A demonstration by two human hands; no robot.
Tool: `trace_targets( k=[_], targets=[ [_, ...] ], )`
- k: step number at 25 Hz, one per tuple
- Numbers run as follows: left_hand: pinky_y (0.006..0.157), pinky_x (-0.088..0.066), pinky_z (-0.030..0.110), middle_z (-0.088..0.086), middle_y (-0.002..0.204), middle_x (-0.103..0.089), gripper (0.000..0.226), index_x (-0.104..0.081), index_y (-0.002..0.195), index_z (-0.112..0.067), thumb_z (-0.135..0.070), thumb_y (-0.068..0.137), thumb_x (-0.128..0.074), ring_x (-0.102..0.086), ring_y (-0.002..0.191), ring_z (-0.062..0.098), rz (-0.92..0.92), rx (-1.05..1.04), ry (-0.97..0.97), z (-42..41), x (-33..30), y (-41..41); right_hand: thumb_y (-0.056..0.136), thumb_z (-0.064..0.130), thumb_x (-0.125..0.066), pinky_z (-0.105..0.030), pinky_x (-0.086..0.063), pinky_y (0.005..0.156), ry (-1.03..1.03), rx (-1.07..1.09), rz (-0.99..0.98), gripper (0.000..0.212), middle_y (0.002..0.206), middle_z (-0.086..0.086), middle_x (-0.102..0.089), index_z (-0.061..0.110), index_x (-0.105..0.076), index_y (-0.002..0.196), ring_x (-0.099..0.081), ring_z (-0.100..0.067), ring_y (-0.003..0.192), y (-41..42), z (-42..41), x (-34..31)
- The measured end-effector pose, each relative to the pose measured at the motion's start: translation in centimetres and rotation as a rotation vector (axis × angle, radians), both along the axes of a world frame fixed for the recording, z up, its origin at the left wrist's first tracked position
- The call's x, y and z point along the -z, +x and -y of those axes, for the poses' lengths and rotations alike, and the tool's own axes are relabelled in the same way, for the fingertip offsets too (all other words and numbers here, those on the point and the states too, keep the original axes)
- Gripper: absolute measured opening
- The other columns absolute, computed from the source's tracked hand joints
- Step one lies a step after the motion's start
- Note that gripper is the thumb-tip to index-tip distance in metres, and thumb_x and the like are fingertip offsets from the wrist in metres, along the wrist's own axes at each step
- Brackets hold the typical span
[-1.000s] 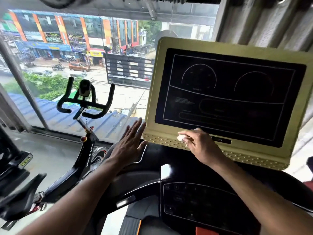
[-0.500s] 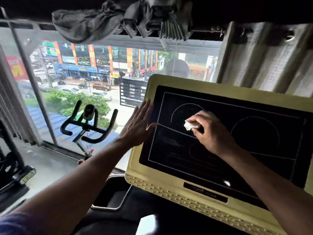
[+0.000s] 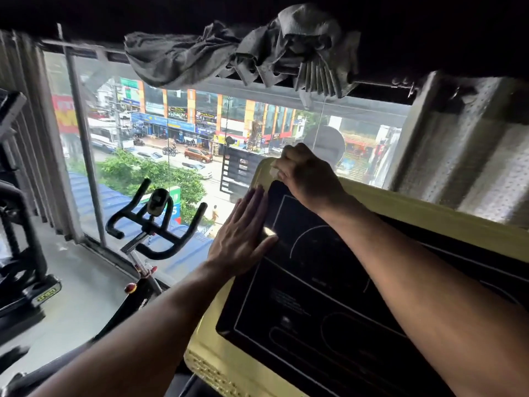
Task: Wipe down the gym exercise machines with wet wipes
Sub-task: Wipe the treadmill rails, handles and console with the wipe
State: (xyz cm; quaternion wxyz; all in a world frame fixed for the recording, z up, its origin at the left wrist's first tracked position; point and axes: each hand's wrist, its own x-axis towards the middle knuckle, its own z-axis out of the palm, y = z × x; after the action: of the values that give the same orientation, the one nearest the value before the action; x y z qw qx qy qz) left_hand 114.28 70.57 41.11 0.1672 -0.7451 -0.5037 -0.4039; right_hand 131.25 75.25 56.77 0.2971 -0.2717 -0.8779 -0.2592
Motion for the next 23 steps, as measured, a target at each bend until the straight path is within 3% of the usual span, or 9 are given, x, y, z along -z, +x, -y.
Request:
trace_targets(
  k=[4, 8, 11, 15, 20, 23],
  targets=[
    [0.127, -0.023, 0.051, 0.006, 0.175, -0.003, 0.083, -0.01, 0.166, -0.012, -0.063, 0.105, -0.034, -0.001, 0.161, 0.022, 0.0, 0.009, 0.013, -0.5, 0.4, -0.3, 0.08, 0.007, -0.081, -0.038, -0.05, 0.062, 0.037, 0.079, -0.039, 0.016, 0.074, -0.005, -0.058, 0.006, -0.067, 0.073, -0.056, -0.027, 0.08, -3.2, -1.2, 0.0],
    [0.127, -0.025, 0.051, 0.004, 0.175, -0.002, 0.082, -0.01, 0.166, -0.011, -0.06, 0.105, -0.036, -0.001, 0.162, 0.022, 0.007, 0.024, 0.012, -0.4, 0.6, -0.4, 0.081, -0.001, -0.076, -0.042, -0.054, 0.064, -0.023, 0.105, -0.059, 0.012, 0.085, -0.009, -0.057, 0.004, -0.066, 0.079, -0.056, -0.029, 0.082, -3.4, -1.3, 0.9],
    [0.127, -0.025, 0.05, 0.006, 0.175, -0.003, 0.082, -0.011, 0.166, -0.009, -0.057, 0.105, -0.039, -0.001, 0.162, 0.022, 0.002, 0.025, 0.013, -0.2, 0.5, -0.2, 0.092, 0.009, -0.07, -0.041, -0.057, 0.074, -0.137, 0.099, 0.031, 0.005, 0.094, -0.007, -0.056, 0.004, -0.068, 0.09, -0.059, -0.023, 0.087, -1.2, -0.6, -0.6],
    [0.128, -0.024, 0.049, 0.007, 0.175, -0.002, 0.083, -0.012, 0.165, -0.007, -0.054, 0.105, -0.043, -0.001, 0.162, 0.023, -0.009, 0.023, 0.02, -0.1, 0.4, -0.2, 0.094, 0.019, -0.071, -0.042, -0.057, 0.083, -0.151, 0.176, -0.011, 0.015, 0.096, -0.012, -0.067, 0.004, -0.068, 0.095, -0.061, -0.027, 0.1, 0.3, -1.7, -2.8],
    [0.13, -0.012, 0.037, 0.005, 0.175, -0.001, 0.082, -0.01, 0.166, -0.008, -0.056, 0.105, -0.039, 0.0, 0.161, 0.021, -0.006, 0.014, 0.02, 0.2, 0.2, -0.1, 0.094, 0.004, -0.065, -0.037, -0.054, 0.071, -0.05, 0.147, 0.033, 0.008, 0.089, -0.009, -0.058, 0.001, -0.068, 0.088, -0.056, -0.025, 0.09, 0.0, -0.6, -0.2],
    [0.131, -0.01, 0.036, 0.004, 0.175, -0.002, 0.081, -0.01, 0.166, -0.01, -0.058, 0.106, -0.037, -0.001, 0.162, 0.022, -0.007, 0.009, 0.026, 0.0, 0.3, -0.1, 0.091, 0.002, -0.061, -0.038, -0.054, 0.074, -0.052, 0.099, 0.181, 0.013, 0.096, -0.005, -0.057, 0.002, -0.071, 0.099, -0.055, -0.022, 0.091, 4.1, 1.3, 1.4]
  ],
)
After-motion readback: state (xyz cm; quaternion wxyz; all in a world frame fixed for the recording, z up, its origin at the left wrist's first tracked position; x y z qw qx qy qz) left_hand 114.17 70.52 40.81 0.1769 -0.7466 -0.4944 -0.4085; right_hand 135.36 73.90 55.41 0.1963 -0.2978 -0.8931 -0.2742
